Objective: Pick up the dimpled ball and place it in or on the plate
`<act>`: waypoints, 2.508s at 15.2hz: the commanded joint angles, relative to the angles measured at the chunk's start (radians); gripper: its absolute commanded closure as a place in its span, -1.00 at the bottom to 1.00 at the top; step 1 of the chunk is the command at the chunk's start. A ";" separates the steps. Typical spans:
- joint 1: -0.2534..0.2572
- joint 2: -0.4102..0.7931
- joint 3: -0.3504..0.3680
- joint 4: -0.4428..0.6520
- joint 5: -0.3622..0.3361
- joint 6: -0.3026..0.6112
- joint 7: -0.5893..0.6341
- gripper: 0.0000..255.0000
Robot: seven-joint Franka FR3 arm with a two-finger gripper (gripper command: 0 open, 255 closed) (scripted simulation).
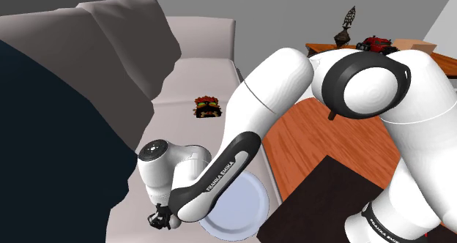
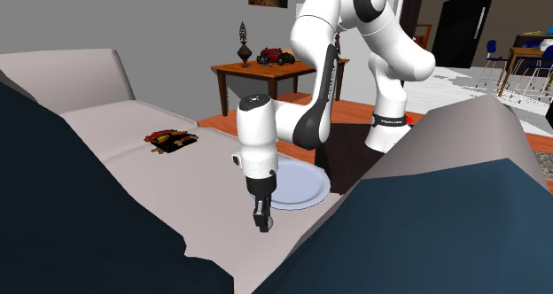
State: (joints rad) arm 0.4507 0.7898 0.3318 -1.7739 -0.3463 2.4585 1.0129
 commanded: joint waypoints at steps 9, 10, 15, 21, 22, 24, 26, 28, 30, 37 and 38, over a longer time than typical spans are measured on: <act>-0.026 -0.096 0.034 -0.029 0.033 -0.068 -0.017 1.00; -0.028 -0.106 0.038 -0.031 0.036 -0.076 -0.019 1.00; -0.041 -0.156 0.055 -0.038 0.057 -0.117 -0.031 1.00; -0.123 -0.288 0.074 -0.235 0.084 -0.047 -0.078 1.00; -0.142 -0.316 0.078 -0.281 0.091 -0.028 -0.092 1.00; -0.181 -0.372 0.084 -0.368 0.106 0.008 -0.122 1.00; -0.220 -0.426 0.091 -0.451 0.125 0.041 -0.158 1.00; -0.259 -0.479 0.096 -0.530 0.146 0.073 -0.200 1.00; -0.297 -0.531 0.102 -0.606 0.172 0.101 -0.246 1.00; -0.342 -0.556 0.080 -0.718 0.167 0.193 -0.298 1.00; -0.337 -0.540 0.073 -0.717 0.153 0.205 -0.288 1.00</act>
State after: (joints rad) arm 0.1087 0.2336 0.4116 -2.4912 -0.1786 2.6498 0.7136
